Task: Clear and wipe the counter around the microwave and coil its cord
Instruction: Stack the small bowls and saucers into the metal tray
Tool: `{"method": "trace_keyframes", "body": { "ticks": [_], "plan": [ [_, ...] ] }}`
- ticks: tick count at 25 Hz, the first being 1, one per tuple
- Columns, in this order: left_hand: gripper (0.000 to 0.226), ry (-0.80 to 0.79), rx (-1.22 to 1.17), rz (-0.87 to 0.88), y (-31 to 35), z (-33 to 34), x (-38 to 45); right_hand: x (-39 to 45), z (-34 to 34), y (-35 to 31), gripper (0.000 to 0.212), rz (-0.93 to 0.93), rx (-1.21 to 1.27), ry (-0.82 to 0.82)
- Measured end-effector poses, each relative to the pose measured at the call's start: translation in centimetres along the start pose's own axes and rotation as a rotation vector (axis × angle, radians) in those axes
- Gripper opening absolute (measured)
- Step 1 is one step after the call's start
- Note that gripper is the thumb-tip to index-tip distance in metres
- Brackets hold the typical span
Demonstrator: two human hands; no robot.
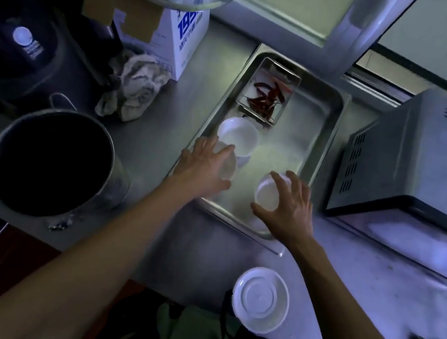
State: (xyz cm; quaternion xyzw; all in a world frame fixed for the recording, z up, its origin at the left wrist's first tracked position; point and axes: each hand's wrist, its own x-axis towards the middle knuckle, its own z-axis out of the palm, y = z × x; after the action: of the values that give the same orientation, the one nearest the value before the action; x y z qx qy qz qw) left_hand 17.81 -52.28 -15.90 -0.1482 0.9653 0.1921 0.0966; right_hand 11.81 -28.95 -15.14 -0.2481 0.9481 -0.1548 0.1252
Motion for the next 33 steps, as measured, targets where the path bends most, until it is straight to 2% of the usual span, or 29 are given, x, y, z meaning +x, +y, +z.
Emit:
{"method": "trace_keyframes", "body": {
  "ticks": [8,17,30,33],
  "plan": [
    [0.095,-0.059,0.066,0.098,1.6,-1.9,8.5,4.4,-0.6,-1.1,0.087,0.126,0.068,0.012],
    [0.094,-0.189,0.133,0.123,1.9,0.9,13.6,8.0,0.4,1.3,0.087,0.157,0.174,0.004],
    [0.096,-0.248,0.159,0.088,2.1,1.6,12.6,6.8,0.3,2.6,0.088,0.153,0.199,0.007],
    [0.086,-0.134,0.131,0.114,1.4,0.7,10.8,6.1,0.0,2.3,0.089,0.137,0.181,-0.002]
  ]
}}
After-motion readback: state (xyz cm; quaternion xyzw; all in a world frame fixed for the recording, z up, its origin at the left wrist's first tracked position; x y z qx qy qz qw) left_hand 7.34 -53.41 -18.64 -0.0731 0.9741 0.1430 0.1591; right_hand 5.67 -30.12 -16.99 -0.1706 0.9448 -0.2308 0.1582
